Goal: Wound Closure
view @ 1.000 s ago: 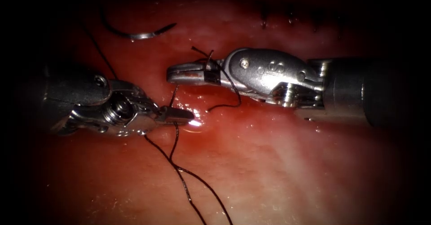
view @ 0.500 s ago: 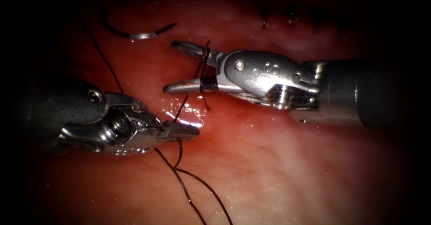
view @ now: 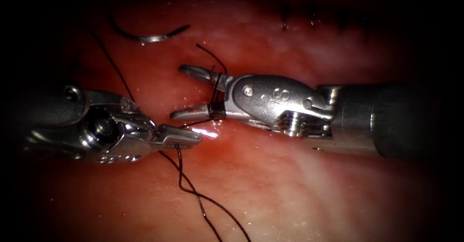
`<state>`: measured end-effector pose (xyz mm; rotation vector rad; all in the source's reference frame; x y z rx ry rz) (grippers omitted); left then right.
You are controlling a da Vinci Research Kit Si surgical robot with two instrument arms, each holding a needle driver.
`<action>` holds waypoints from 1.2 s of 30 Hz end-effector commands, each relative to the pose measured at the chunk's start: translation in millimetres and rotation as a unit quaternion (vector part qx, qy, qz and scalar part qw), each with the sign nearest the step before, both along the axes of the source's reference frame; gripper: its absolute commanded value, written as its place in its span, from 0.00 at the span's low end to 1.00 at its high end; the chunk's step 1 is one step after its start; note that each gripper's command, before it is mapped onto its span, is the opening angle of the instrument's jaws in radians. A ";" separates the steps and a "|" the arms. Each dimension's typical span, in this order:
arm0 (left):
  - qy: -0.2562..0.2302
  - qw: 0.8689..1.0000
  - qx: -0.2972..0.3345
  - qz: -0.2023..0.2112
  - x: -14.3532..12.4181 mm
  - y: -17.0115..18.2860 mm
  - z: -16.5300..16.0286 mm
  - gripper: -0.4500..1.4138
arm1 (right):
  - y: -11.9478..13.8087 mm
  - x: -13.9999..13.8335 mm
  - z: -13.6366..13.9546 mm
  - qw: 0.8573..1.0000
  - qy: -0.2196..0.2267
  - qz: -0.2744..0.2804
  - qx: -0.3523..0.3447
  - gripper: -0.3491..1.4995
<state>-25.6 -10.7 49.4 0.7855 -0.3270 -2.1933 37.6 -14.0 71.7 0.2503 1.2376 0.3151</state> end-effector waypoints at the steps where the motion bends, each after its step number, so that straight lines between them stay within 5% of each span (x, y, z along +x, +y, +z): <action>1: 0.001 1.000 -0.002 0.004 -0.6 0.1 0.3 0.00 | -0.1 0.3 1.1 1.000 -0.003 -0.004 -0.002 0.73; 17: 0.000 1.000 -0.022 0.010 1.7 5.3 1.0 0.00 | -0.3 -0.3 2.6 1.000 -0.001 -0.016 -0.006 0.73; 36: -0.133 0.988 0.062 0.054 2.3 10.4 5.5 0.00 | -2.3 0.0 3.8 0.995 0.047 -0.087 0.012 0.64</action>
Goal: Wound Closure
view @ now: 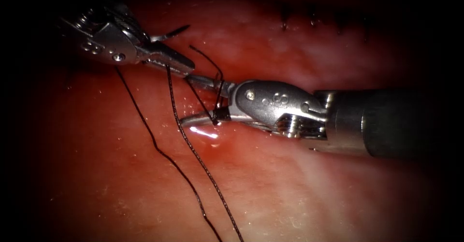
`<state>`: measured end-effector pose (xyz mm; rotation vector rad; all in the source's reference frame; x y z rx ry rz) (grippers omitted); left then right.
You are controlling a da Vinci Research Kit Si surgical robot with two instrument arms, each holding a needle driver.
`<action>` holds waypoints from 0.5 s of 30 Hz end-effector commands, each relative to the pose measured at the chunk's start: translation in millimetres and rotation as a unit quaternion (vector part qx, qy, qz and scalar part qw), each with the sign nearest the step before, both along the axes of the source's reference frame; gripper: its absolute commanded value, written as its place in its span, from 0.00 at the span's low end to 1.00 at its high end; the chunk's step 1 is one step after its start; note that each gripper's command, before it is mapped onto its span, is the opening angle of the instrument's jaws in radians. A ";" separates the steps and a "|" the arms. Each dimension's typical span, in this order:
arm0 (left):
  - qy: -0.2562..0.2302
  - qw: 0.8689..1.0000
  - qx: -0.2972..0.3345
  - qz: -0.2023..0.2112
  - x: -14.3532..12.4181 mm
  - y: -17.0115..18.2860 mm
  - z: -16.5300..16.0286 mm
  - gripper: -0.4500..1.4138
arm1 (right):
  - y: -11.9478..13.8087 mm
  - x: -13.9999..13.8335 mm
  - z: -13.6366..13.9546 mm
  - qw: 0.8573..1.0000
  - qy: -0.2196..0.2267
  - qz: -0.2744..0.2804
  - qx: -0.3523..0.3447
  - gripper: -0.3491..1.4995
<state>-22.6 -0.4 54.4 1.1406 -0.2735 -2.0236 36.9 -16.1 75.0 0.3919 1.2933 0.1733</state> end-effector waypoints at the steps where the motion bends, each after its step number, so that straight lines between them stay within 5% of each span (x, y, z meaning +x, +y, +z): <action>1: -0.007 1.000 0.003 0.003 -0.7 0.4 0.8 0.00 | -0.3 0.7 0.4 1.000 0.004 -0.006 -0.001 0.63; 6: -0.037 0.999 0.014 0.017 -0.9 1.2 3.6 0.00 | -0.4 0.8 0.3 1.000 0.017 -0.024 0.005 0.57; 10: -0.055 0.998 0.025 0.019 -0.9 1.3 5.9 0.00 | -0.3 0.8 0.4 0.997 0.045 -0.061 0.027 0.25; 15: -0.063 0.997 0.036 0.027 -0.4 0.6 8.7 0.00 | 0.0 0.9 0.6 0.992 0.102 -0.060 0.053 0.16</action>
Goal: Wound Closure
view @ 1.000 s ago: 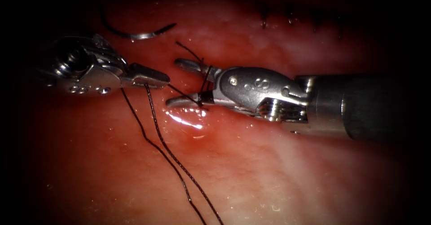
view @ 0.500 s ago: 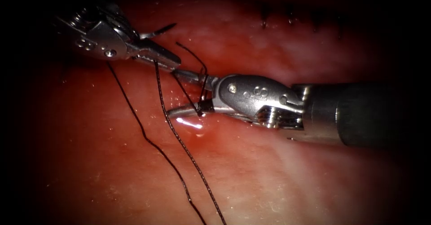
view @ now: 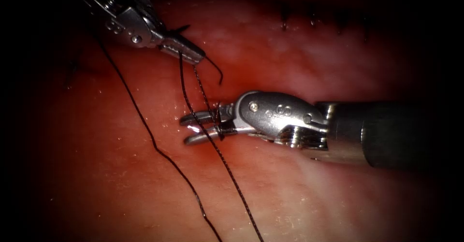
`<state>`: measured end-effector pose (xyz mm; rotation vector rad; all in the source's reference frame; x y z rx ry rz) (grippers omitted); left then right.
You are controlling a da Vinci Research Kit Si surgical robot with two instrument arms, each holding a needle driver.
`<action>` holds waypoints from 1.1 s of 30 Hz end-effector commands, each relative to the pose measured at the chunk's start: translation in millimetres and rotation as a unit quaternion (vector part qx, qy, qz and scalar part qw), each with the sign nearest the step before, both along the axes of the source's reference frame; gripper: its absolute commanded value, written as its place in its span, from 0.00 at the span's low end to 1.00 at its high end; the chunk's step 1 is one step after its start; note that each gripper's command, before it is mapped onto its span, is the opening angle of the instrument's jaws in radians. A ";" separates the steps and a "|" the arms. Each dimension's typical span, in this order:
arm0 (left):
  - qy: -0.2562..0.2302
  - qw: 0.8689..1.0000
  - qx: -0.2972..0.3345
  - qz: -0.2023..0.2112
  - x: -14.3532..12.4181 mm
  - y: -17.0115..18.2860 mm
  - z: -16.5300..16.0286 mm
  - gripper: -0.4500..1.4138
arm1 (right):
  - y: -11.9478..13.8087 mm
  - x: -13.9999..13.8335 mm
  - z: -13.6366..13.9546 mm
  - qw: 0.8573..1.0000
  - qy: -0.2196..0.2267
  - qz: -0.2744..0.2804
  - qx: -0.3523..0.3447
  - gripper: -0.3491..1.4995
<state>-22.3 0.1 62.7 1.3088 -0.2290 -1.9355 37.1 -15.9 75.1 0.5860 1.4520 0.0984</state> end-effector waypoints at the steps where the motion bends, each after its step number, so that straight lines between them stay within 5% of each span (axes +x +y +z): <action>1: -0.001 1.000 0.001 0.000 -0.6 -0.1 0.8 0.00 | 0.0 0.7 0.5 1.000 0.009 0.005 0.006 0.16; 16: -0.001 1.000 0.021 -0.017 0.9 -2.5 1.5 0.00 | 1.1 0.5 1.4 0.994 0.049 0.072 0.058 0.26; 20: -0.004 0.999 0.027 -0.024 0.9 -2.4 1.0 0.00 | 0.9 0.5 1.8 0.995 0.015 0.074 0.063 0.48; 33: -0.033 0.998 0.029 -0.053 -1.2 -1.9 -1.8 0.00 | -0.5 1.5 2.0 0.996 -0.013 0.058 0.063 0.45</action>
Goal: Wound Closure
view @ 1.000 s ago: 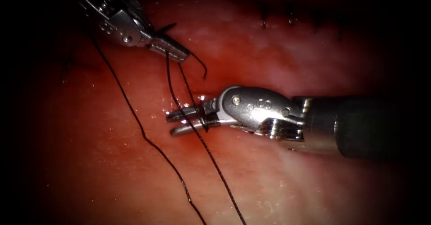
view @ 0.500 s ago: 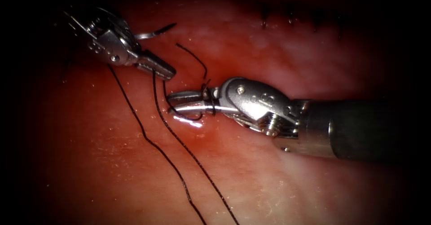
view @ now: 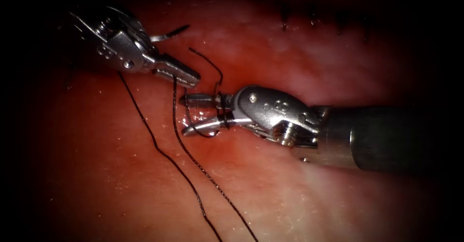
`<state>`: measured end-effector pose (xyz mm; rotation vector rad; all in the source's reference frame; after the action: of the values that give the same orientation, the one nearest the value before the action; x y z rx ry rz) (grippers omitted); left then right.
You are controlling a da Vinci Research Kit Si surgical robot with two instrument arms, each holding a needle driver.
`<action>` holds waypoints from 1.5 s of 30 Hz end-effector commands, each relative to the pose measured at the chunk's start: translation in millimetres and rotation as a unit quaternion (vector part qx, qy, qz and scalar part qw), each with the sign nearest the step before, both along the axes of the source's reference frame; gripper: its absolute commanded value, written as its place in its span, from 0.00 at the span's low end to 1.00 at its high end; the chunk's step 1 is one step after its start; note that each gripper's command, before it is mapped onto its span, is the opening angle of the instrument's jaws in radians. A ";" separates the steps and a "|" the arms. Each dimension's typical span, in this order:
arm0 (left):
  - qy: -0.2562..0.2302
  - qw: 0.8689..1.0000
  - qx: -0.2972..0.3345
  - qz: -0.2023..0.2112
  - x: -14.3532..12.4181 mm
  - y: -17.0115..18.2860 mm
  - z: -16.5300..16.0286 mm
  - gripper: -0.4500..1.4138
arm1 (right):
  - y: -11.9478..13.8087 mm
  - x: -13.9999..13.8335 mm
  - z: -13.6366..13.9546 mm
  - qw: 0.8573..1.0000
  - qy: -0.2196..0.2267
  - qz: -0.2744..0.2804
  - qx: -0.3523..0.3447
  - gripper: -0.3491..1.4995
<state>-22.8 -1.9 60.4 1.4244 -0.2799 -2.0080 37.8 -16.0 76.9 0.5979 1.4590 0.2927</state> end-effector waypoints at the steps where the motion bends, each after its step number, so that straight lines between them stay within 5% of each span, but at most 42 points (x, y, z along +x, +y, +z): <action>1: -0.009 1.000 -0.006 -0.003 -0.9 0.6 0.9 0.00 | -0.5 0.9 -0.1 1.000 0.004 -0.004 0.001 0.45; 9: -0.026 0.999 -0.017 -0.016 -0.3 1.2 2.6 0.00 | 0.1 0.8 -0.9 1.000 0.019 0.005 0.009 0.46; 33: -0.027 0.999 -0.008 -0.023 0.8 -1.7 4.4 0.00 | 1.3 -0.1 -1.8 0.980 0.157 0.076 0.094 0.41; 45: -0.011 0.999 -0.005 -0.042 1.2 -4.2 6.1 0.00 | 2.6 -0.7 -1.1 0.973 0.152 0.128 0.114 0.38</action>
<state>-21.0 -6.3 66.0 1.4492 -0.3647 -2.0666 36.3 -13.3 75.4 0.6603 1.8175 0.6053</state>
